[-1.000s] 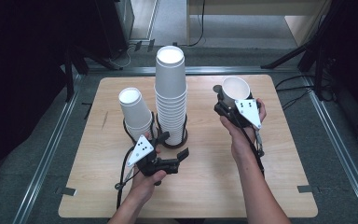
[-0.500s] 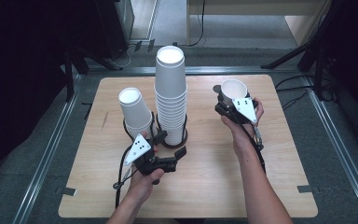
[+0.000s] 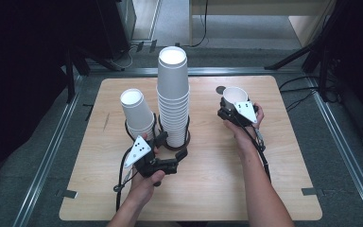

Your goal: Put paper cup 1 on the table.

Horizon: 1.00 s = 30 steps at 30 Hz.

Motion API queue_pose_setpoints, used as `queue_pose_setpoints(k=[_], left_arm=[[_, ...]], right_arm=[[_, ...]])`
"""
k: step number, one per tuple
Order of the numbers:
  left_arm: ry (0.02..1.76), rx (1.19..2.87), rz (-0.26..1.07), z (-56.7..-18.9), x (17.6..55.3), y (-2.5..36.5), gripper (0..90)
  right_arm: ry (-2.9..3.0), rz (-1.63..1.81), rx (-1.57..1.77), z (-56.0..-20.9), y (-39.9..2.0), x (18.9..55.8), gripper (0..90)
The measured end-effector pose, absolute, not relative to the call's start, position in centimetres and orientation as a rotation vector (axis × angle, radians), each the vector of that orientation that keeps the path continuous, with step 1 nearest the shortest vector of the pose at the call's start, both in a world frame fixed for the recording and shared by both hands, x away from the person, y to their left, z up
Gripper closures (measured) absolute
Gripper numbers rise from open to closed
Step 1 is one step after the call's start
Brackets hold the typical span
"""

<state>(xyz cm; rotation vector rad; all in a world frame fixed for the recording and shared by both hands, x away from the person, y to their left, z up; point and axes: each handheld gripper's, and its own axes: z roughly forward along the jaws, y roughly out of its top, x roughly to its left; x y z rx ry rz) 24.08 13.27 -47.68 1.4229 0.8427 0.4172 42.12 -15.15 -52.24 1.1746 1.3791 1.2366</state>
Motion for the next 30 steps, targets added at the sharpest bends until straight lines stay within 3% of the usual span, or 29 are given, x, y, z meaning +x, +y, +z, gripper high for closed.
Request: queue_pose_setpoints(k=[30], left_arm=[[0.844, 1.420, 0.419, -47.7, 24.1, 13.4, 7.0]], right_arm=[[1.379, 1.186, 1.262, -53.9, -15.8, 42.2, 11.8]])
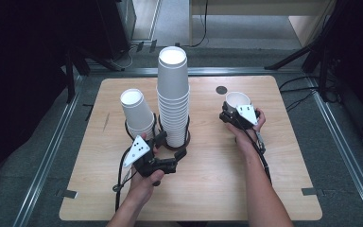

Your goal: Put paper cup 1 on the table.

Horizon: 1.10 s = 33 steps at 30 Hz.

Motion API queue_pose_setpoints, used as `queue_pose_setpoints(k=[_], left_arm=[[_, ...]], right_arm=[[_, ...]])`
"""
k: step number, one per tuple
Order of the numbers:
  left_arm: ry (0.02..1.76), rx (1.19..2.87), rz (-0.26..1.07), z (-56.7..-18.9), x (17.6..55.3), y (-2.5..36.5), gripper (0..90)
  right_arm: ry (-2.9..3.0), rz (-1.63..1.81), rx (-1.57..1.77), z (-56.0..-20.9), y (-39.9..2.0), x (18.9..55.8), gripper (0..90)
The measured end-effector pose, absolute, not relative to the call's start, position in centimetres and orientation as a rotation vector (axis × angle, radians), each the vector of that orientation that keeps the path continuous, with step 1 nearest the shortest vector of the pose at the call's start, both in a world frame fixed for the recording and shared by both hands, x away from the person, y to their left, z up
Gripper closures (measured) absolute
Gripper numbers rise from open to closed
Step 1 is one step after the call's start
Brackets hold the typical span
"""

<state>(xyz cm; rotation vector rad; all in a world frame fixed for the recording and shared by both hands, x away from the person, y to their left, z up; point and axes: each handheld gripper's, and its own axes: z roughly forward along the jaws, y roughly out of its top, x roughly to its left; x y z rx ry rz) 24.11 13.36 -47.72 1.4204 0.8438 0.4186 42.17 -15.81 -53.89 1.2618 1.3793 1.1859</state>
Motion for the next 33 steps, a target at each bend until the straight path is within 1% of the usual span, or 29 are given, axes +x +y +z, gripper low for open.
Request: queue_pose_setpoints(k=[14, 18, 19, 20, 27, 33], left_arm=[[0.849, 1.432, 0.422, -47.7, 24.1, 13.3, 6.9], [0.850, 1.436, 0.425, -47.7, 24.1, 13.3, 6.8], [0.847, 1.439, 0.420, -47.6, 24.1, 13.3, 4.3], [0.847, 1.443, 0.419, -47.6, 24.1, 13.3, 1.7], [0.858, 1.443, 0.431, -47.5, 24.1, 13.3, 1.1], [0.872, 1.446, 0.435, -47.6, 24.2, 13.4, 1.1]], right_arm=[[1.425, 1.200, 1.255, -54.0, -15.5, 41.4, 10.5], [1.459, 1.227, 1.279, -53.9, -15.7, 41.4, 1.1], [1.466, 1.237, 1.289, -53.8, -15.7, 41.3, 0.0], [1.472, 1.237, 1.295, -53.8, -15.8, 41.3, 0.0], [1.492, 1.232, 1.302, -54.1, -16.0, 40.6, 0.0], [1.513, 1.248, 1.311, -54.3, -16.3, 39.3, 0.0]])
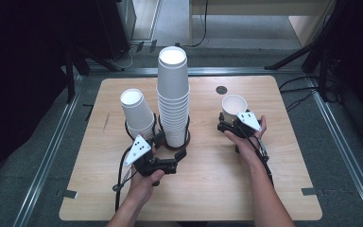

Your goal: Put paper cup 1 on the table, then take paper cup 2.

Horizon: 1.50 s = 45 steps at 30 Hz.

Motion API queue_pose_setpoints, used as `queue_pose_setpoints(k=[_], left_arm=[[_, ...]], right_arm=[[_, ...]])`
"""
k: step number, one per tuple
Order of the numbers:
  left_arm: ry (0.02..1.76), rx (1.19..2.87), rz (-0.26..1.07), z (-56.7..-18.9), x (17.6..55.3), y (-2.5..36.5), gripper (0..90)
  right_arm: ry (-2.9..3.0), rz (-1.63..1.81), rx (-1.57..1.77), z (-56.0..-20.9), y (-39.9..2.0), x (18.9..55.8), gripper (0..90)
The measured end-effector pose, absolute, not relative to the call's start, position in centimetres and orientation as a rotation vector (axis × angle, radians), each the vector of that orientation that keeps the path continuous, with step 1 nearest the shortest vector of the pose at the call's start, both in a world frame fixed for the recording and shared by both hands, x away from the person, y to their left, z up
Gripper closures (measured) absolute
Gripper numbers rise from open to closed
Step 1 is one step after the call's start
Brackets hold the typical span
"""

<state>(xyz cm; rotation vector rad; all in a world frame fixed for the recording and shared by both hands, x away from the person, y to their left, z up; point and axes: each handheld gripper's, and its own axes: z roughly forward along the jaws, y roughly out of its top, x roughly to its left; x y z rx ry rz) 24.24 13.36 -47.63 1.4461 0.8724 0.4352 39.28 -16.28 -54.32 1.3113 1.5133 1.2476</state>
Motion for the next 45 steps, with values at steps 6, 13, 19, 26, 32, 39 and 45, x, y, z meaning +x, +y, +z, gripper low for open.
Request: queue_pose_setpoints(k=[6, 13, 19, 26, 32, 39, 45], left_arm=[[0.895, 1.436, 0.460, -47.3, 24.4, 13.5, 1.1], [0.924, 1.451, 0.519, -47.0, 24.9, 13.4, 1.1], [0.953, 1.432, 0.602, -46.3, 25.6, 13.5, 1.1], [0.971, 1.437, 0.703, -45.1, 26.6, 12.9, 1.1], [0.992, 1.435, 0.783, -44.5, 27.5, 12.1, 1.1], [1.022, 1.417, 0.819, -44.1, 28.3, 11.5, 1.2], [1.030, 1.424, 0.834, -44.1, 28.7, 11.1, 1.2]], right_arm=[[1.537, 1.239, 1.298, -54.3, -16.8, 37.6, 0.0], [1.540, 1.283, 1.260, -53.5, -17.7, 35.8, 0.0], [1.563, 1.239, 1.271, -51.2, -18.1, 34.2, 0.0], [1.507, 1.330, 1.271, -46.5, -18.1, 32.6, 0.0], [1.476, 1.429, 1.212, -42.1, -16.8, 31.4, 0.0], [1.471, 1.541, 1.113, -37.1, -14.2, 30.1, 0.0], [1.509, 1.618, 1.027, -34.2, -11.3, 29.3, 0.0]])
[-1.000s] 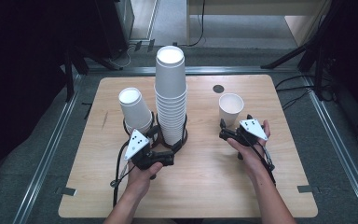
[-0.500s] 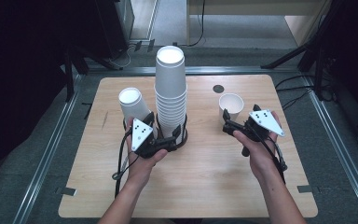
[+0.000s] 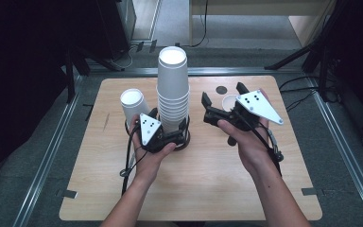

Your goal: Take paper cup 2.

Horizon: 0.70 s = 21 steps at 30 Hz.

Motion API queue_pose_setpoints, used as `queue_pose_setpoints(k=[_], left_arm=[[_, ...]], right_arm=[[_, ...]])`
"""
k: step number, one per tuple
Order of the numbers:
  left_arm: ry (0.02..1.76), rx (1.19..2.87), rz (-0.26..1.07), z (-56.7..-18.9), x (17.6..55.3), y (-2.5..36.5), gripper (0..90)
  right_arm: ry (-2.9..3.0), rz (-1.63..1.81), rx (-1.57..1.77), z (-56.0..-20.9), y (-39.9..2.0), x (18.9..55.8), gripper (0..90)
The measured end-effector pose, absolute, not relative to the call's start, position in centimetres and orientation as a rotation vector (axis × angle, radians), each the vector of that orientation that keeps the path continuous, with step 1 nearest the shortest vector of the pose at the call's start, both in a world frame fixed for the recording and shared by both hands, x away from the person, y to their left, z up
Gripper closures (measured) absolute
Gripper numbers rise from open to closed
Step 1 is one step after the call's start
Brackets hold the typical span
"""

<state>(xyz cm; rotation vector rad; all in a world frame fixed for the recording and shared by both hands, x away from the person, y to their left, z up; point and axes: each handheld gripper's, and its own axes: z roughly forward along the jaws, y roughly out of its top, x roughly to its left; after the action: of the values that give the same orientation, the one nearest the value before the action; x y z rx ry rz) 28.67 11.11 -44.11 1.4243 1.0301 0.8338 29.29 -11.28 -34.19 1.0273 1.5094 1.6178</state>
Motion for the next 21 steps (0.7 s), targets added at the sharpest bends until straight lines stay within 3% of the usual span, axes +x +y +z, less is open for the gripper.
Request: queue_pose_setpoints(k=[21], left_arm=[[1.039, 1.419, 0.912, -43.4, 30.0, 10.6, 1.2]], right_arm=[[1.711, 1.739, 0.912, -32.3, -5.5, 31.3, 0.0]])
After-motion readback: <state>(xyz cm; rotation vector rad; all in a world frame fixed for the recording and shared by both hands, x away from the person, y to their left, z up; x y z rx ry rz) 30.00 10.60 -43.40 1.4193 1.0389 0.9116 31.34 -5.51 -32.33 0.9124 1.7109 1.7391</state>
